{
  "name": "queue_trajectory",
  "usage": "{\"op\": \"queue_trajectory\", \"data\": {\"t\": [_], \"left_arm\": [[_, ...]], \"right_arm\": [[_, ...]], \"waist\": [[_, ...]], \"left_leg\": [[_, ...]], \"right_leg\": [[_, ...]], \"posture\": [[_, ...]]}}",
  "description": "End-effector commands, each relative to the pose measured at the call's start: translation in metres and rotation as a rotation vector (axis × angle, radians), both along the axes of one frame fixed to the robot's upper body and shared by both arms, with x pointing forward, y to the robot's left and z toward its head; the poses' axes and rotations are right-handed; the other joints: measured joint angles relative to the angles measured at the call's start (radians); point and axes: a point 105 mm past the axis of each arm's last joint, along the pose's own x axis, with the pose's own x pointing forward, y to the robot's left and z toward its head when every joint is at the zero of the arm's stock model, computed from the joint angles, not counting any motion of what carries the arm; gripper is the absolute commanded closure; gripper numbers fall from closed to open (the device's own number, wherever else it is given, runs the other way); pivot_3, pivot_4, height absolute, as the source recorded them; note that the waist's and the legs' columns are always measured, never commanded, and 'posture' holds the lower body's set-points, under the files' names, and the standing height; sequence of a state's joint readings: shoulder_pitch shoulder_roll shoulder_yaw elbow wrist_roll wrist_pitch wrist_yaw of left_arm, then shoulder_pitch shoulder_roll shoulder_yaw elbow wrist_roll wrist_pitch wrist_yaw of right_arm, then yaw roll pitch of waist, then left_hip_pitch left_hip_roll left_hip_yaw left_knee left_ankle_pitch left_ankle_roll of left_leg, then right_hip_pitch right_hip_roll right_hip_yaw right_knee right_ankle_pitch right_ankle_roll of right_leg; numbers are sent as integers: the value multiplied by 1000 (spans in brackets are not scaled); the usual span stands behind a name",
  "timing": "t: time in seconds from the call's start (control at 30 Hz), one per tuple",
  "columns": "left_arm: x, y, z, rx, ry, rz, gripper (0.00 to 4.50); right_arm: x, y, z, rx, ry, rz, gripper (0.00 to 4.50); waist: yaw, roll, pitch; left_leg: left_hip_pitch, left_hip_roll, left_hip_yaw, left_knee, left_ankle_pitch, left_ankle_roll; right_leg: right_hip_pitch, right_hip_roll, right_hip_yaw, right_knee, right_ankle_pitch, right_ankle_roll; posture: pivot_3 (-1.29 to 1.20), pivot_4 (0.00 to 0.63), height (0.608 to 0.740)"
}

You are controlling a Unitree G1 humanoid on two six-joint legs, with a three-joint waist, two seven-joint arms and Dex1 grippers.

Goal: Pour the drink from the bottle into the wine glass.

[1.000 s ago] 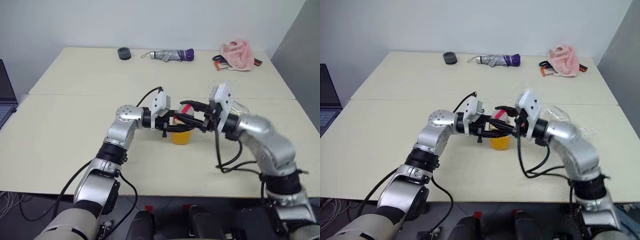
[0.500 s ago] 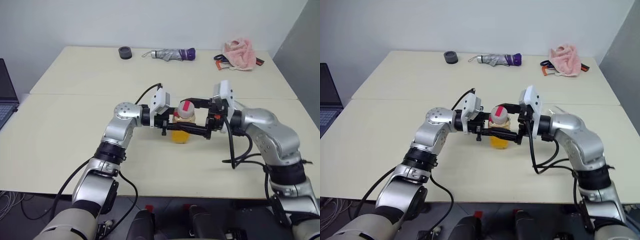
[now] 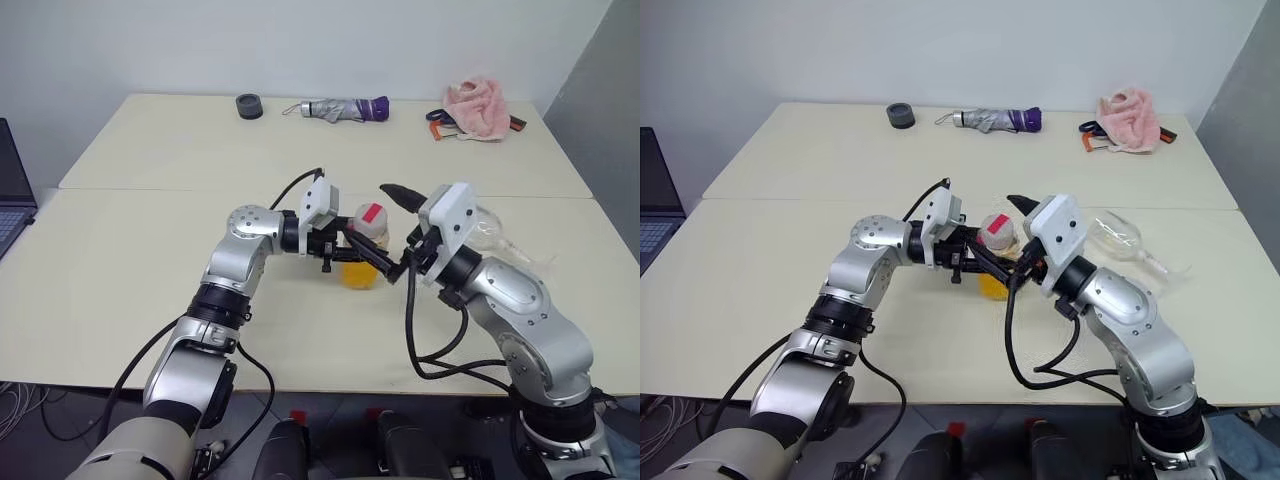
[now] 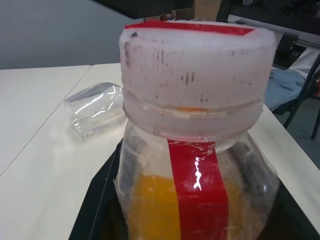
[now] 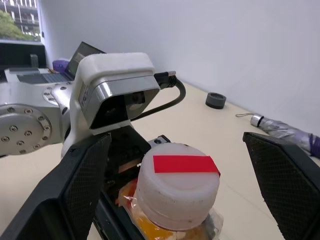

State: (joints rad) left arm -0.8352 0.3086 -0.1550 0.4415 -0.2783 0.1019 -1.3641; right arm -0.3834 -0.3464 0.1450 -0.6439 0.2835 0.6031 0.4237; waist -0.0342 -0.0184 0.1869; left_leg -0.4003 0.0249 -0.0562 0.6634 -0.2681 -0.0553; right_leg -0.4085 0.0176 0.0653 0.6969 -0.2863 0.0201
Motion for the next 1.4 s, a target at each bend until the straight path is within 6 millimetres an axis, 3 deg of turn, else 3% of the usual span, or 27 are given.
{"op": "queue_trajectory", "data": {"t": [0.03,0.73,1.4], "left_arm": [[-1,-1,12,-33,-44,-16,2721],[-2,1,9,-24,-41,-12,2721],[-1,3,9,-20,-40,-7,2721]], "right_arm": [[0,-3,7,0,-60,-22,0],[10,-33,13,14,-39,-132,0],[4,-39,9,-13,-19,-121,0]], "waist": [[0,0,0],[0,0,0],[0,0,0]], "left_leg": [[0,0,0,0,0,0],[0,0,0,0,0,0],[0,0,0,0,0,0]], "right_leg": [[0,0,0,0,0,0],[0,0,0,0,0,0],[0,0,0,0,0,0]], "posture": [[0,150,740],[0,150,740],[0,150,740]]}}
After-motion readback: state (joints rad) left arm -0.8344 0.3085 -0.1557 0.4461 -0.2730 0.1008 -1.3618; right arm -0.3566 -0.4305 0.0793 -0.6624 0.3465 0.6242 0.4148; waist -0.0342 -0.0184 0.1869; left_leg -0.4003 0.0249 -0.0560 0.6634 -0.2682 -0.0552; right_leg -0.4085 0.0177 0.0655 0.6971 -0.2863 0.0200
